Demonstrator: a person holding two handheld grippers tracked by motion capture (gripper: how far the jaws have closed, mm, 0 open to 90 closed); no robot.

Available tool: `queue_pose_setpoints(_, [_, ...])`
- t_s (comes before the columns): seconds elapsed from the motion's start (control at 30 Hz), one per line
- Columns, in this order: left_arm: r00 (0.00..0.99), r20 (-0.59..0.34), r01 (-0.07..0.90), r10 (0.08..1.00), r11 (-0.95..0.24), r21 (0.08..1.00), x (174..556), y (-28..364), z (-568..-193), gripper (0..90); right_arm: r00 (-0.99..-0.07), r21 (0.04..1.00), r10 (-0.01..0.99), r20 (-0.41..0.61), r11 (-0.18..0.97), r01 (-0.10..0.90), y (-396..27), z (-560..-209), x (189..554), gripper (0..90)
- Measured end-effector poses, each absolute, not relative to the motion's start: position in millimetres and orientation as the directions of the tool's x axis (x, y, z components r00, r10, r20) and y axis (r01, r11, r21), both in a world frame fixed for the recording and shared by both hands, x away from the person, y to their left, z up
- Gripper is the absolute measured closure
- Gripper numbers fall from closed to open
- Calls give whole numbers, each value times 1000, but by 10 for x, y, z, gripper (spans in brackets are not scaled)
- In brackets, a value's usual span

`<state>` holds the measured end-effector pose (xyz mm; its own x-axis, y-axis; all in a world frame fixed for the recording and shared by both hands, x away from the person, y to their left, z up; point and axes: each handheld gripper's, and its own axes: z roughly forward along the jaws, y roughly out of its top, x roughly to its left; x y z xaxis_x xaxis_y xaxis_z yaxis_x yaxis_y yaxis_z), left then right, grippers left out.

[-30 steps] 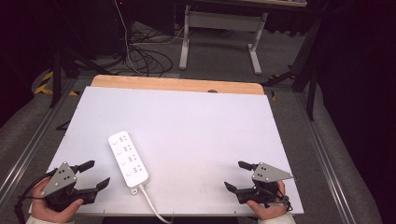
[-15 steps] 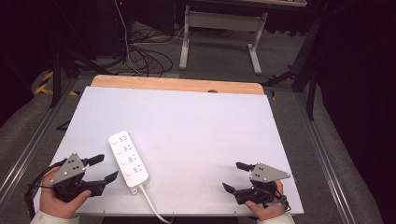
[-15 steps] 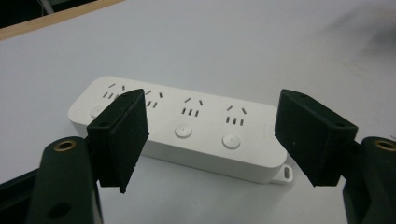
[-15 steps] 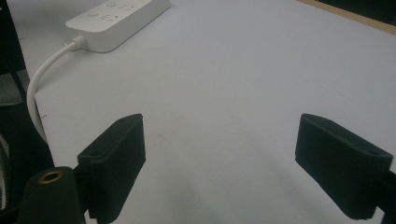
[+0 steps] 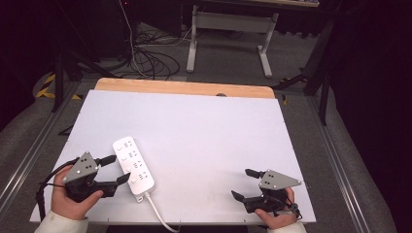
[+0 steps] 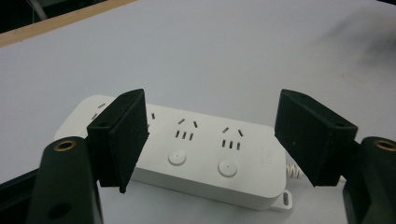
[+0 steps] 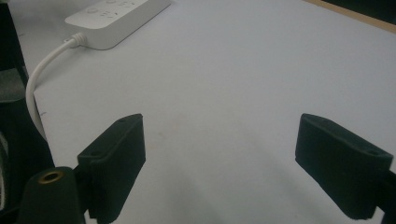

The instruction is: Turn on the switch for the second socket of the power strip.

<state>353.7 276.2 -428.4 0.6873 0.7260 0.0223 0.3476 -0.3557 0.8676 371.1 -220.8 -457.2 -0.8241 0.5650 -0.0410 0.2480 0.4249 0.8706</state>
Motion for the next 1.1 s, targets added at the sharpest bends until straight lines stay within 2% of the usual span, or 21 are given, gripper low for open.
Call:
queue_pose_setpoints(0.77, [700,7,370,714,-371,852,3762,2621,-4259,292,-819,871,572,-48,426,246,-2213,-4578,3711,167])
queue_pose_setpoints(0.9, [705,-10,394,710,-380,837,3810,2646,-4224,378,-819,871,572,-48,426,246,-2210,-4579,3712,167])
queue_pose_setpoints(0.93, [705,-22,404,709,-376,834,3818,2641,-4221,448,-820,871,570,-48,426,245,-2208,-4581,3713,167])
queue_pose_setpoints(1.0, [714,-20,413,700,-397,820,3839,2641,-4208,515,-821,871,569,-47,426,245,-2207,-4582,3713,167])
queue_pose_setpoints(1.03, [713,-5,408,701,-410,816,3852,2645,-4202,515,-821,871,569,-47,426,245,-2207,-4582,3713,167])
queue_pose_setpoints(1.1, [716,-12,417,698,-414,809,3868,2633,-4204,591,-821,871,569,-47,426,246,-2207,-4583,3714,167])
